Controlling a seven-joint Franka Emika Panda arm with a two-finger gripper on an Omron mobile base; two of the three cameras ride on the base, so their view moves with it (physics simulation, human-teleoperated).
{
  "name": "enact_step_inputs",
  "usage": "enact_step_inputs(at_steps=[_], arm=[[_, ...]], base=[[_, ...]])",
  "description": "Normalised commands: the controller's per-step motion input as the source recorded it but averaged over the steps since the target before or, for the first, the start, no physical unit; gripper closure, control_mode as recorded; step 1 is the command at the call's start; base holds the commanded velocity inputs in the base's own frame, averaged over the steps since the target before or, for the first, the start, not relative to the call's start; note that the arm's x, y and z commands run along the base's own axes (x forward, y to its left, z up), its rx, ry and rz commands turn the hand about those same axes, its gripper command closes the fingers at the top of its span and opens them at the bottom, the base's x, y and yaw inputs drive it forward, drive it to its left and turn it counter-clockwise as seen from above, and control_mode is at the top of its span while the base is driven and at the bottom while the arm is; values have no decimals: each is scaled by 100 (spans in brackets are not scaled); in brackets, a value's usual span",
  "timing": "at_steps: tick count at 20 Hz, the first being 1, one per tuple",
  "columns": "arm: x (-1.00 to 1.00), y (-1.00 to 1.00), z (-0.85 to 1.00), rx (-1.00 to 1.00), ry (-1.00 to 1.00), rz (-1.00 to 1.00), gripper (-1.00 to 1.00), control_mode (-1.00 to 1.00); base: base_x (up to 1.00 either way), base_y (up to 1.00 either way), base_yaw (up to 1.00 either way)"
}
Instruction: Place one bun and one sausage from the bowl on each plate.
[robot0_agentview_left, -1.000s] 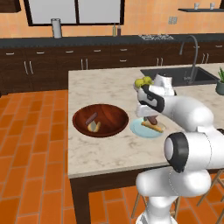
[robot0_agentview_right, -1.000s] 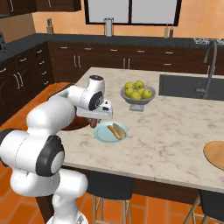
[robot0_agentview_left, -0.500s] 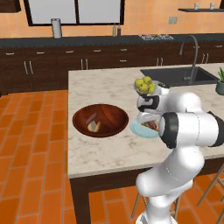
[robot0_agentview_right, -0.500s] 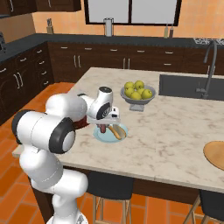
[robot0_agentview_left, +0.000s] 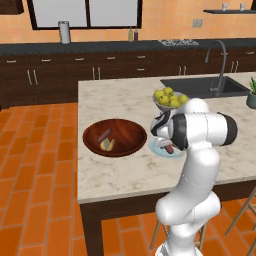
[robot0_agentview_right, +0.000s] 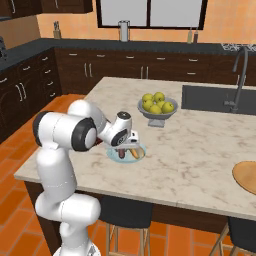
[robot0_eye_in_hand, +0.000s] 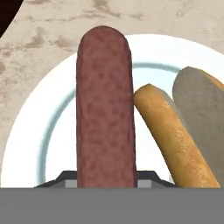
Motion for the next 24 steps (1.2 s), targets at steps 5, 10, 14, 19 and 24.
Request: enact_step_inputs(at_steps=[5, 10, 14, 19, 24], arm=[[14, -9, -7, 2, -5, 0, -100, -100], [-5, 5, 8, 0, -1, 0, -100, -100], [-2, 26, 61, 0, 0, 0, -100, -100], [0, 10, 43, 0, 0, 0, -100, -100], [30, -22, -56, 0, -5, 0, -100, -100]], base=[[0, 0, 0], [0, 0, 0], [0, 0, 0], [0, 0, 0], [0, 0, 0]])
